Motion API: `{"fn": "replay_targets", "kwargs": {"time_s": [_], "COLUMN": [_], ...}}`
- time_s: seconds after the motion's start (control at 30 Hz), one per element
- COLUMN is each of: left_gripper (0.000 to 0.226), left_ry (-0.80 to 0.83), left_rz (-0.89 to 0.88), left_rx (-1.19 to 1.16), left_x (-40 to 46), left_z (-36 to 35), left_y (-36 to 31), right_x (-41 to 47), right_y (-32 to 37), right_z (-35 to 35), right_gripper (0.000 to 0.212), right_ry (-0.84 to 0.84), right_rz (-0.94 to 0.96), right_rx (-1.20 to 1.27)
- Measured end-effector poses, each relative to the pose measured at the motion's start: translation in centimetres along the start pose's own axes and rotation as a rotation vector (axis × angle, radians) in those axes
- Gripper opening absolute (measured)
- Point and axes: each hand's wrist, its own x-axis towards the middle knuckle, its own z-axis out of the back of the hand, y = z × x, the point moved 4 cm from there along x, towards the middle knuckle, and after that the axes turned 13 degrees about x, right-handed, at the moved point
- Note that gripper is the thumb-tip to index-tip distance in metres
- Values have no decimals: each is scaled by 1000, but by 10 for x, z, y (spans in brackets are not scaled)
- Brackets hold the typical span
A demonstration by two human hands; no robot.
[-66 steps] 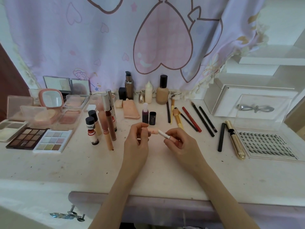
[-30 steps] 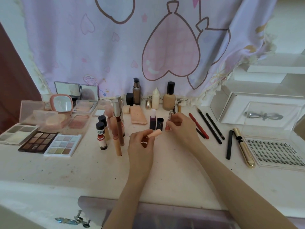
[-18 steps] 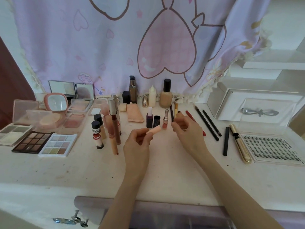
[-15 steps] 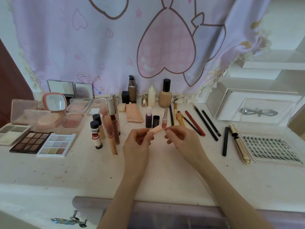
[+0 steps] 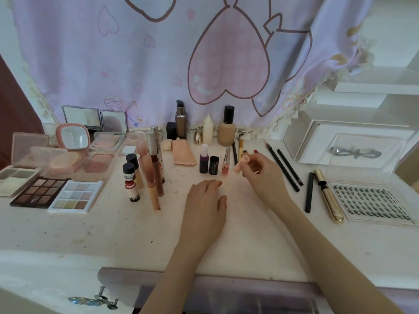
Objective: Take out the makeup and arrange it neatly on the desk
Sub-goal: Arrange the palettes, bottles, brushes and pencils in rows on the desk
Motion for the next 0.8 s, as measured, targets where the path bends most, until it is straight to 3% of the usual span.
{"fn": "replay_targets", "kwargs": {"time_s": [0.17, 0.8], "left_gripper": [48, 49], "left_ry": [90, 94], "left_rz": [-32, -45], "left_rx": [305, 329], "left_x": [0, 0], "left_z": [-15, -15], "left_y": [-4, -3], "right_x": [19, 27], "right_y": [-7, -19], "right_z": [-4, -4], "right_gripper": [18, 21], "right_ry": [46, 164], "right_rz": [23, 54], "right_rx": [-191, -397]}}
